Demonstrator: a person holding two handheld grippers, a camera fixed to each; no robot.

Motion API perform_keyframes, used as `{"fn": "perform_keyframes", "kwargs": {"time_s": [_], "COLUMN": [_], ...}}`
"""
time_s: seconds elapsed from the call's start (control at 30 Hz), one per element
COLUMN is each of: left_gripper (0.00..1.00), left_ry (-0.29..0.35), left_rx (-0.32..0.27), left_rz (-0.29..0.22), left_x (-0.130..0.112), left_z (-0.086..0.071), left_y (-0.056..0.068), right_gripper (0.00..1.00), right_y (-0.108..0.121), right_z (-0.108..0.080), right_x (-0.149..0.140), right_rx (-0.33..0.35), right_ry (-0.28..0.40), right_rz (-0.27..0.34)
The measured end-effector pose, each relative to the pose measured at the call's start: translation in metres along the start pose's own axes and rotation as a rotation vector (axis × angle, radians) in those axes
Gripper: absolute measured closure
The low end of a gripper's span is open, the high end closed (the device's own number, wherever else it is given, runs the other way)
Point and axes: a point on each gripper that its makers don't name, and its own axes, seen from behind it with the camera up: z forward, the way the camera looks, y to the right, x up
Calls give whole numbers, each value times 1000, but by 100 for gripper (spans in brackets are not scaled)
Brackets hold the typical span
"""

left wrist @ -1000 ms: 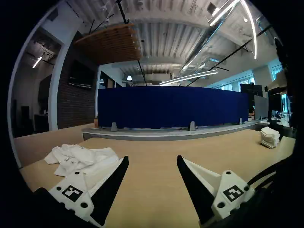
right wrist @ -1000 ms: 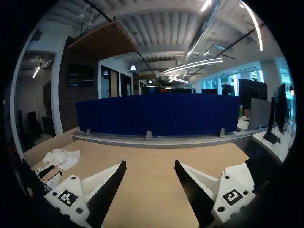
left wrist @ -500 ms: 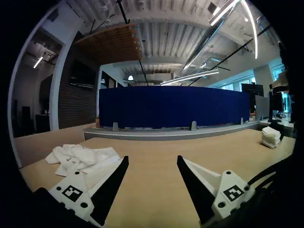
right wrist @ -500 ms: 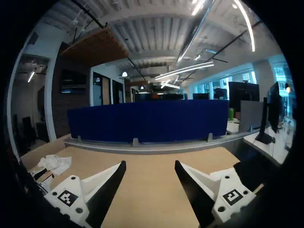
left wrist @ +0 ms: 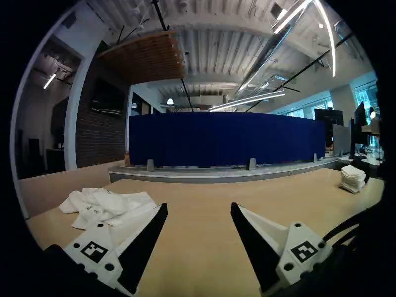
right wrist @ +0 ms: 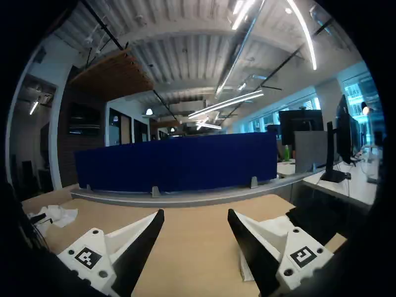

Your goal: Fold towel

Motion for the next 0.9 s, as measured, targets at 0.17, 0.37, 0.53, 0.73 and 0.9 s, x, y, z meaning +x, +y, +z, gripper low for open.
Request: {"fn": "perform_keyframes", "kwargs": {"time_s": [0.17, 0.37, 0.53, 0.73, 0.9], "left_gripper": [6, 6, 6, 6, 5], "left_ry": [0, 0, 0, 0, 0], "left_rx": [0, 0, 0, 0, 0], "left_rz": [0, 0, 0, 0, 0], "left_x": [0, 0, 0, 0, 0], "left_z": [0, 0, 0, 0, 1], "left_y": [1, 1, 0, 0, 0], "right_gripper": [1, 1, 0, 1, 1], "right_y": [9, 13, 13, 14, 9], "right_z": [-1, 2, 8, 16, 17], "right_x": [-35, -67, -80, -88, -91], "right_rx": [1, -7, -9, -34, -25], "right_ry": [6, 16, 20, 15, 22], "right_rz": [-2, 11, 18, 29, 31]}}
